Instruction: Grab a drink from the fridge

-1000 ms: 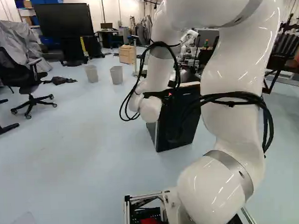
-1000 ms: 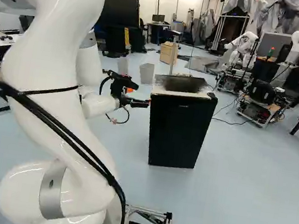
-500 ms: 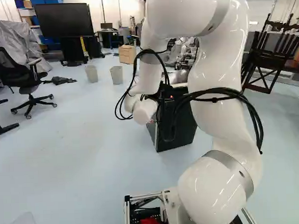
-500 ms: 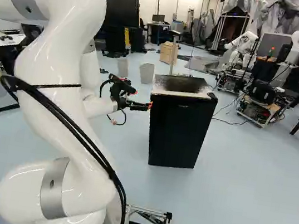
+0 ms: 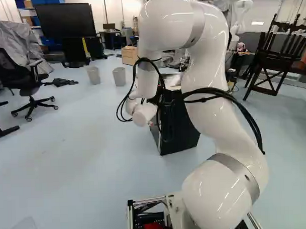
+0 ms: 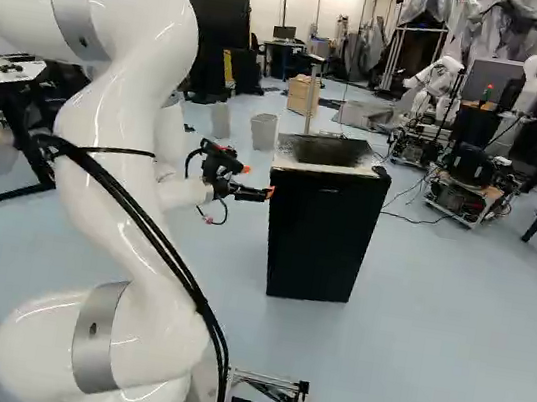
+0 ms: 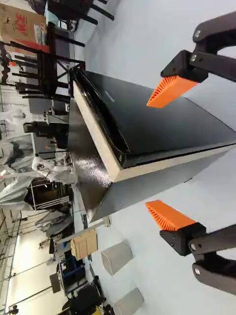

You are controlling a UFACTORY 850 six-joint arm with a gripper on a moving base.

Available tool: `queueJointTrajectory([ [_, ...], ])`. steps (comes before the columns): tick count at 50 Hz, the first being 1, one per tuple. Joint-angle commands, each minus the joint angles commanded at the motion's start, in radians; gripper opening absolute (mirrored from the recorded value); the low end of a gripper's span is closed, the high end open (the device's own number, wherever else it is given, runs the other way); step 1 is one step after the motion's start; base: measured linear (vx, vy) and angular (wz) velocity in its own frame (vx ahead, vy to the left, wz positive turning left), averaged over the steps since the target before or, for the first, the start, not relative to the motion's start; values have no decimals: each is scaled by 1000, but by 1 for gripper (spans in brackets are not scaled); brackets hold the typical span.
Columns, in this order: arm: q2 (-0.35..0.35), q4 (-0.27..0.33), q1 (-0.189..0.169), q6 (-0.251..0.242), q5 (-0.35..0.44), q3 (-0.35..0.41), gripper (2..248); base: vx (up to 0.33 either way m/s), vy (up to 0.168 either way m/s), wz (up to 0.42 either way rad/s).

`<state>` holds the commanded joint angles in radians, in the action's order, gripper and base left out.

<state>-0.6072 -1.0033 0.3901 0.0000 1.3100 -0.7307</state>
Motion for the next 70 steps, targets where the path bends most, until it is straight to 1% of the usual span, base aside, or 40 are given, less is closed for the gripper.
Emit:
queueJointTrajectory([
  [7,-38,0,-5,0,0,-34,247,0,0,0],
  [14,-49,0,-10,0,0,-45,247,0,0,0],
  [48,-53,0,-16,0,35,-48,247,0,0,0],
  [70,-54,0,-37,0,66,-50,247,0,0,0],
])
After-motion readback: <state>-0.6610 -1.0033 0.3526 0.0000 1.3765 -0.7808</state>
